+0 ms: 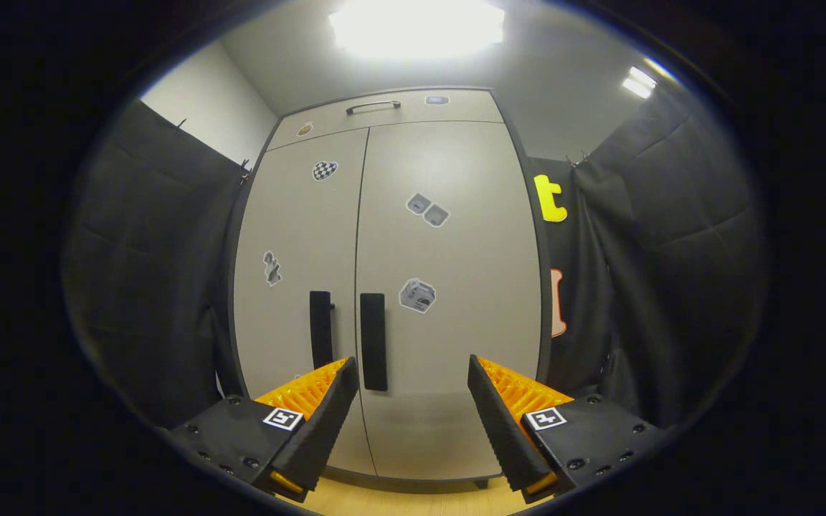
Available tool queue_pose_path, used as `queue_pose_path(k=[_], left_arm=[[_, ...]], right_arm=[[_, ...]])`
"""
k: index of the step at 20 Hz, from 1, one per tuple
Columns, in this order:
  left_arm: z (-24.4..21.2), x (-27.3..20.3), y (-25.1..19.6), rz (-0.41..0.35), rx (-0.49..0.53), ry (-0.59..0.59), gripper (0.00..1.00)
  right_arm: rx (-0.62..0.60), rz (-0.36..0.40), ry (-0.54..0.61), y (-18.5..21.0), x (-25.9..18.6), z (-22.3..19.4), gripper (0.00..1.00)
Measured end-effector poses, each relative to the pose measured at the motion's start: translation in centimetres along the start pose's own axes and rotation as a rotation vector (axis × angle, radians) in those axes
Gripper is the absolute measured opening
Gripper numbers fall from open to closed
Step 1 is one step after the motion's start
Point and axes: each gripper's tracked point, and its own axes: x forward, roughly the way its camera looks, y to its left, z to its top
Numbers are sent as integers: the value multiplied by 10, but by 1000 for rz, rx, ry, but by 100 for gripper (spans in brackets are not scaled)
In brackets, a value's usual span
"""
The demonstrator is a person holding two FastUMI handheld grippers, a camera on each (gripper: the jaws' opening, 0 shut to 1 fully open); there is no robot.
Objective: Open the right door of the double-door shoe cabinet with the right hand, and open the left door with the left hand.
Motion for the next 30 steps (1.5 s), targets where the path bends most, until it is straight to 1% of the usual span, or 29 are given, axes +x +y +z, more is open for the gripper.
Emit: queue_pose_path(k=[3, 5, 11, 16, 17, 18, 20, 22, 23, 24, 25, 27, 28, 29, 30], left_arm=[[-6, -3, 10, 23, 7, 14, 92], [-8, -5, 18, 42, 10, 20, 92], [-11, -12, 41, 90, 2, 33, 92], [-16, -13, 48, 103, -3, 50, 92], [-16, -12, 49, 105, -2, 50, 92], [-15, -13, 49, 105, -1, 49, 92], [-16, -12, 51, 106, 3, 52, 92], [-18, -11, 52, 107, 4, 54, 92], [-18, -12, 53, 107, 2, 55, 92], [-19, -11, 54, 106, 1, 56, 92], [-20, -10, 54, 104, -1, 57, 92], [-22, -9, 55, 106, -1, 61, 92], [-22, -8, 56, 106, -3, 61, 92], [-22, -8, 57, 109, -4, 61, 92], [-23, -6, 58, 110, -7, 61, 92]], right_arm=[[-6, 17, 11, 13, 20, -1, 97], [-12, 11, 20, 17, 35, -4, 96], [30, 15, 61, 29, 74, -9, 97], [38, 19, 112, 37, 101, -21, 95], [42, 19, 120, 38, 104, -22, 92], [43, 18, 122, 39, 107, -22, 95], [44, 6, 125, 38, 115, -22, 84], [49, -6, 134, 36, 121, -22, 70], [53, -5, 145, 38, 123, -23, 58], [56, -4, 157, 39, 124, -25, 54], [59, 0, 167, 40, 126, -28, 52], [69, 5, 185, 42, 127, -31, 52], [78, -8, 175, 38, 126, -29, 45], [61, -15, 188, 41, 128, -32, 31], [45, -23, 187, 41, 127, -30, 30]])
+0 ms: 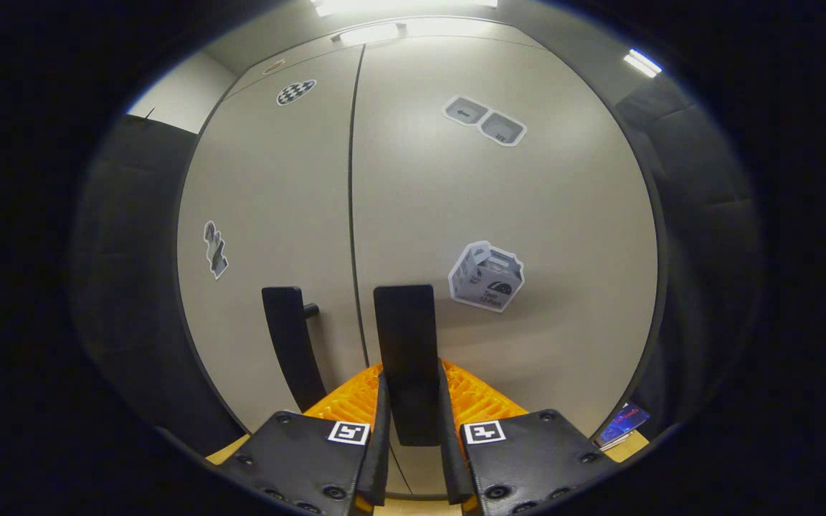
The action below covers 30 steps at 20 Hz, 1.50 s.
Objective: Open the right door of the double-door shoe cabinet with the right hand, and open the left door with the left hand.
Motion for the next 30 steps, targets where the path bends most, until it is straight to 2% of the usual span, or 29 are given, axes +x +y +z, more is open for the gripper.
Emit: queue_pose_path(k=[1, 2, 3, 8, 9, 10, 16, 17, 18, 20, 22, 23, 24, 25, 26, 30], left_arm=[[-1, -1, 1, 2, -3, 0, 92], [-1, -1, 2, 3, -7, -1, 92], [-2, -1, 2, 0, -12, -2, 92], [3, -6, -4, -36, -17, -13, 92], [4, -8, -7, -47, -15, -16, 92], [5, -8, -12, -59, -14, -17, 92], [10, 1, -46, -145, -22, -26, 92], [10, 1, -56, -163, -24, -28, 92], [12, 2, -63, -180, -25, -29, 92], [16, 1, -75, -211, -22, -38, 92], [19, 1, -85, -235, -19, -45, 92], [18, 1, -90, -245, -20, -46, 92], [20, 2, -95, -254, -20, -47, 92], [20, 3, -99, -261, -20, -48, 92], [21, 4, -102, -268, -20, -49, 92], [23, 2, -120, -300, -20, -50, 92]], right_arm=[[-30, -4, 18, -1, 2, -4, 21], [-46, -11, 18, 0, 1, -2, 20], [-47, -18, 28, -1, 2, -4, 14], [-22, 9, 28, 1, -14, -3, 14], [-19, 23, 32, 1, -19, -4, 10], [-15, 35, 36, -1, -25, -4, 14], [-10, 103, 46, -10, -63, -5, 14], [-11, 109, 46, -13, -70, -5, 10], [-14, 115, 48, -16, -76, -6, 14], [-12, 125, 49, -21, -87, -5, 10], [-15, 135, 52, -27, -98, -6, 14], [-16, 139, 53, -30, -103, -6, 10], [-19, 141, 55, -33, -108, -7, 14], [-21, 145, 56, -37, -112, -7, 10], [-19, 148, 58, -40, -117, -7, 14], [-9, 155, 61, -59, -140, -8, 14]])
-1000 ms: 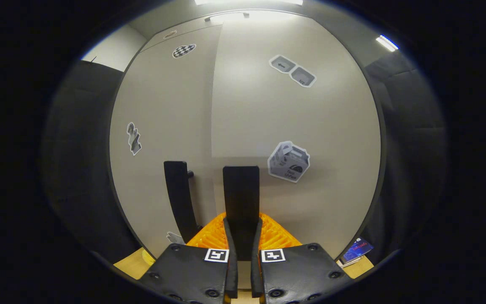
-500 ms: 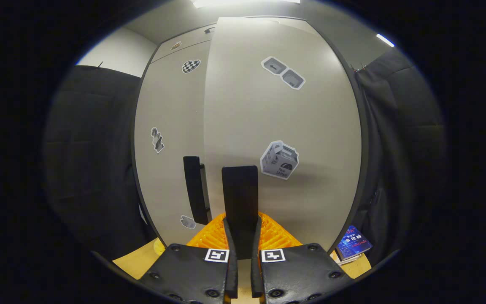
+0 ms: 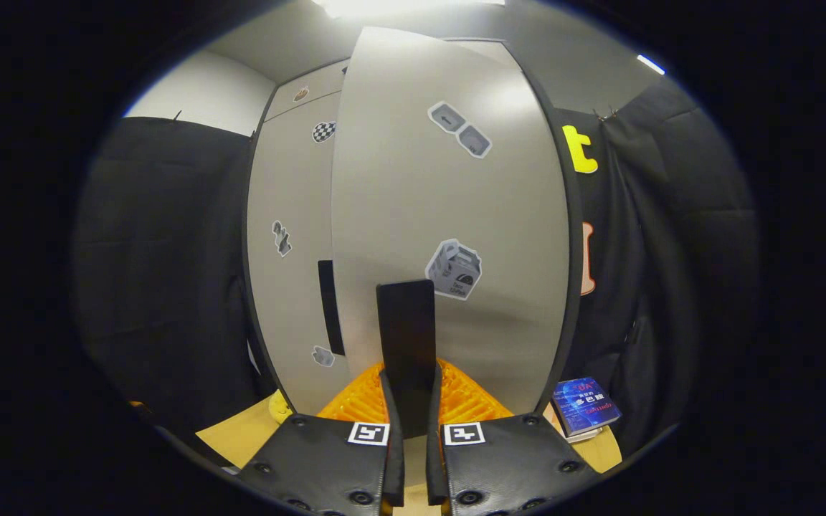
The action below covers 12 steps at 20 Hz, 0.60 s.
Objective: Open the right door of the double-door shoe cabinet with the right hand, and open the left door with the left hand.
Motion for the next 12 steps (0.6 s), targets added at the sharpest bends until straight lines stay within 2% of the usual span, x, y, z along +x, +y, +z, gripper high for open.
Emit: queue_pose_path(k=[2, 3, 5, 12], left_arm=[[0, 2, -10, -18, 0, 0, 92], [0, 4, -15, -26, 1, -1, 92], [2, 6, -22, -37, 5, -6, 92], [1, 22, -53, -88, 4, 0, 92]], right_arm=[[-2, 1, 3, -6, -9, 0, 13], [-2, 1, 3, -8, -11, 0, 10], [4, 3, 1, -12, -16, 0, 14], [-8, -11, -10, -47, -48, -3, 13]])
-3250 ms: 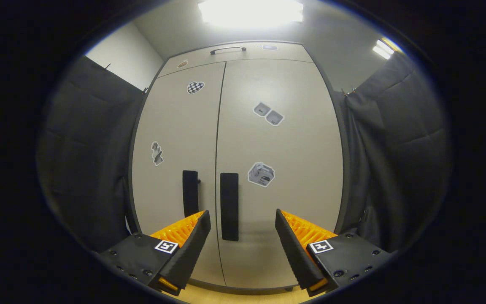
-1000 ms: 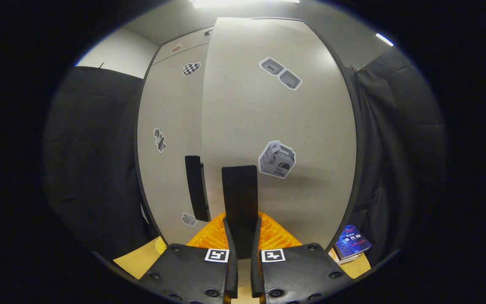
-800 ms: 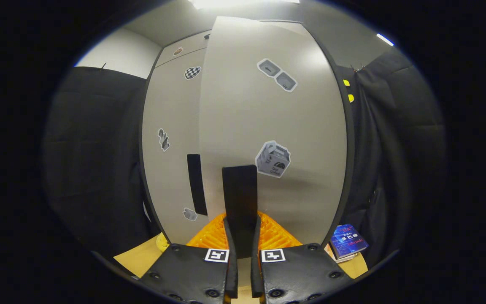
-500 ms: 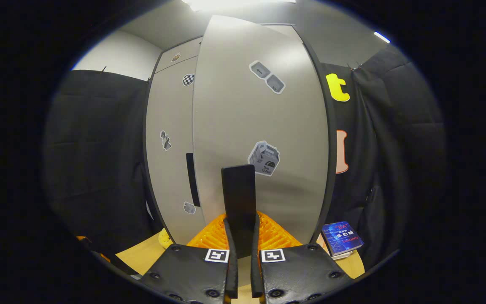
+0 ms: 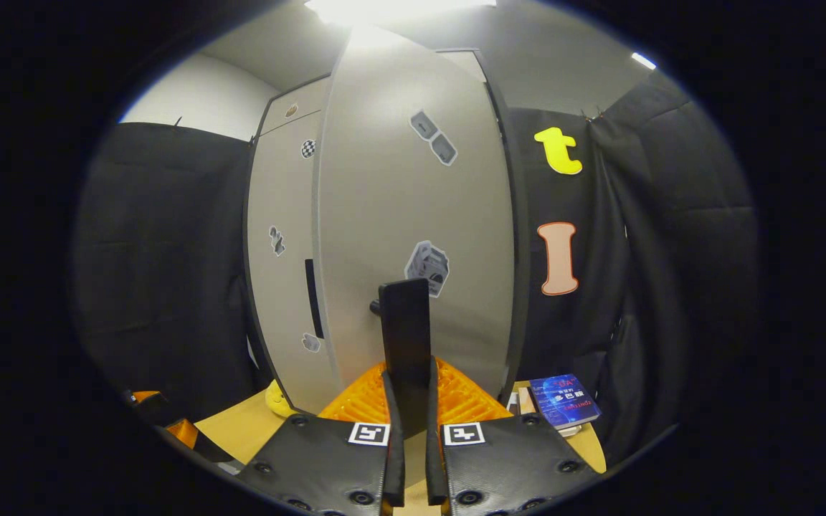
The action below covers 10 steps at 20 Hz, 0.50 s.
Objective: Open the right door of the double-door shoe cabinet with the right hand, and open the left door with the left hand.
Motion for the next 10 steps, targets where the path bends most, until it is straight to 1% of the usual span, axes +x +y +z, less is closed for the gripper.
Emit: queue_pose_path(k=[1, 2, 3, 4, 5, 6, 8, 9, 10], left_arm=[[0, 1, -5, -9, 2, 1, 92], [1, 4, -9, -18, 8, 2, 92], [1, 6, -13, -27, 13, 1, 92], [2, 9, -17, -35, 17, -1, 92], [3, 9, -22, -42, 19, -2, 92], [5, 12, -26, -50, 20, -2, 92], [7, 18, -34, -64, 17, -4, 92], [6, 19, -39, -73, 12, -6, 92], [7, 20, -43, -80, 11, -8, 92]], right_arm=[[-6, -8, -4, -6, -4, 1, 13], [-12, -18, -4, -12, -8, 1, 9], [-18, -26, -5, -19, -12, 1, 13], [-22, -34, -4, -24, -15, 1, 13], [-28, -45, -3, -29, -17, 1, 9], [-33, -59, -3, -36, -20, 0, 13], [-44, -74, -8, -48, -26, 1, 13], [-44, -78, -10, -51, -27, 0, 9], [-41, -79, -11, -54, -30, 0, 8]])
